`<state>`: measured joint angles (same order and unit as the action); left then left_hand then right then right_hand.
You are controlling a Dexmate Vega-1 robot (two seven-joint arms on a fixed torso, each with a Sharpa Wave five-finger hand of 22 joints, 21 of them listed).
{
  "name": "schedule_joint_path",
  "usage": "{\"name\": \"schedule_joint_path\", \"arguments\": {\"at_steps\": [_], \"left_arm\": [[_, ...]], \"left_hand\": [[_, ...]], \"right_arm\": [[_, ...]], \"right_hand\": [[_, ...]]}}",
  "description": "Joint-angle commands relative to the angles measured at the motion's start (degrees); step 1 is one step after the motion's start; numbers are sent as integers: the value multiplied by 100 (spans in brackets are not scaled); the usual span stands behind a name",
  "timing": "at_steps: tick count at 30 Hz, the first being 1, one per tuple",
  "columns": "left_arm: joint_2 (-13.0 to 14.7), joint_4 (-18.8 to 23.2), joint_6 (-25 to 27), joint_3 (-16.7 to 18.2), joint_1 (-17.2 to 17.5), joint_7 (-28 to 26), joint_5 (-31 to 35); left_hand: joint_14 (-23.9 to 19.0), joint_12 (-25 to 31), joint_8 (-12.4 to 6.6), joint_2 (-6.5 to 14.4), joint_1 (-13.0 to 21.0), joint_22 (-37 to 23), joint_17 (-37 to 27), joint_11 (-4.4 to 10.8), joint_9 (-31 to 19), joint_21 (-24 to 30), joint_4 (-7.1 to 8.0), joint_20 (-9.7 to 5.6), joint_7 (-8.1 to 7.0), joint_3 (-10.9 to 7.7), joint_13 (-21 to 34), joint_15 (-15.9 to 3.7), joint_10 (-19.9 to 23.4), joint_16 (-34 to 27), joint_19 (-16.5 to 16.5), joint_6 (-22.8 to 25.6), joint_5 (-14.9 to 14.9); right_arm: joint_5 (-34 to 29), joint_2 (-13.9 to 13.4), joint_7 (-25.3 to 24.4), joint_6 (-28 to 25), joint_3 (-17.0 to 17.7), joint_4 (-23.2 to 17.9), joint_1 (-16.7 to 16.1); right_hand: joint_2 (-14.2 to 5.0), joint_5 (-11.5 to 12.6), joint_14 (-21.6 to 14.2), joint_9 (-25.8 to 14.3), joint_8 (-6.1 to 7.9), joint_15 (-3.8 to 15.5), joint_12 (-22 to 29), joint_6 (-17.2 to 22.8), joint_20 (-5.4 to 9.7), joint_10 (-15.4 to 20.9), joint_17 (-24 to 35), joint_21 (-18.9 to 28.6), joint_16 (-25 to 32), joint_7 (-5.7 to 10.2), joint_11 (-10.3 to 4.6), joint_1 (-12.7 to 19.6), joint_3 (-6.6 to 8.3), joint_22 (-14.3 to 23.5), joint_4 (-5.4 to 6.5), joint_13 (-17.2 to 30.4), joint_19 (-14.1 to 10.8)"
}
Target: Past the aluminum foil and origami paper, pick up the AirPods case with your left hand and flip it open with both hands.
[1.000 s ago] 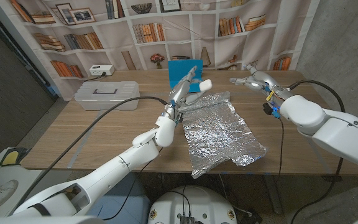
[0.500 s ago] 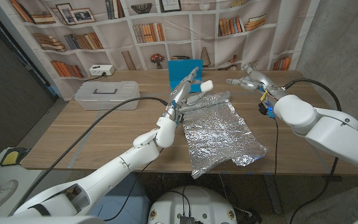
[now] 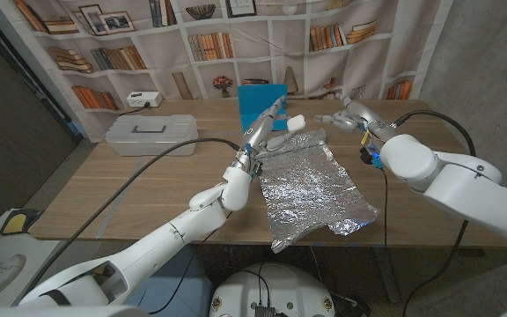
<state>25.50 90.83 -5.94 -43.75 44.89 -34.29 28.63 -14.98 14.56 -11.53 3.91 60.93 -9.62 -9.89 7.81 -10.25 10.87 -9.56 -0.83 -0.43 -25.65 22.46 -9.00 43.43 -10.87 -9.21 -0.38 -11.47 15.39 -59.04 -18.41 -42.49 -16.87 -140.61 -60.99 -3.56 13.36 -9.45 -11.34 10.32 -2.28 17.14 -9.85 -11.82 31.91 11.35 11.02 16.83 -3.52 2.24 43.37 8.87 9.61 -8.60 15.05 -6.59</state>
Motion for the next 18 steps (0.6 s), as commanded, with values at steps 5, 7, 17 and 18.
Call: {"name": "schedule_joint_path", "arguments": {"at_steps": [5, 7, 17, 18], "left_arm": [[-27, 35, -107, 7, 97, -83, 40], [-30, 45, -97, 10, 111, -91, 51], [-64, 21, -137, 5, 91, -100, 71], [-68, 23, -124, 4, 90, -95, 76]], "left_hand": [[-46, 47, -19, 25, 43, -8, -3, 445, -25, 3, 0, -25, -31, 31, 10, -43, 527, -20, -38, 42, -21], [-45, 47, -18, 25, 48, -8, -3, 446, -25, 2, -2, -25, -31, 33, 10, -48, 533, -18, -38, 46, -21], [-59, 47, -11, 29, 57, -8, -3, 446, -25, 1, 1, -21, -26, 46, 13, -46, 550, -20, -38, 52, -21], [-59, 46, -11, 29, 58, -8, -3, 445, -25, 1, 1, -22, -26, 47, 13, -47, 548, -19, -39, 53, -21]], "right_arm": [[-109, 115, -166, -655, -458, -253, 388], [-142, 112, -177, -729, -517, -277, 439], [-249, 158, -146, -1073, -827, -373, 755], [-240, 145, -130, -974, -809, -354, 732]], "right_hand": [[-65, 5, -267, -10, 79, 13, 144, -1072, 1, 355, 34, 28, 125, -99, -30, -67, 17, 12, 69, 65, -142], [-65, 0, -325, -10, 90, 40, 171, -1054, 3, 412, 35, 35, 144, -108, -39, -74, 17, 13, 71, 80, -177], [-46, -22, -519, -8, 130, 44, 252, -957, -2, 566, 41, 52, 201, -202, -10, -134, -3, 13, 91, 131, -294], [-44, -23, -520, -8, 130, 41, 254, -956, -2, 567, 41, 52, 200, -205, -11, -136, -3, 13, 91, 132, -297]]}}
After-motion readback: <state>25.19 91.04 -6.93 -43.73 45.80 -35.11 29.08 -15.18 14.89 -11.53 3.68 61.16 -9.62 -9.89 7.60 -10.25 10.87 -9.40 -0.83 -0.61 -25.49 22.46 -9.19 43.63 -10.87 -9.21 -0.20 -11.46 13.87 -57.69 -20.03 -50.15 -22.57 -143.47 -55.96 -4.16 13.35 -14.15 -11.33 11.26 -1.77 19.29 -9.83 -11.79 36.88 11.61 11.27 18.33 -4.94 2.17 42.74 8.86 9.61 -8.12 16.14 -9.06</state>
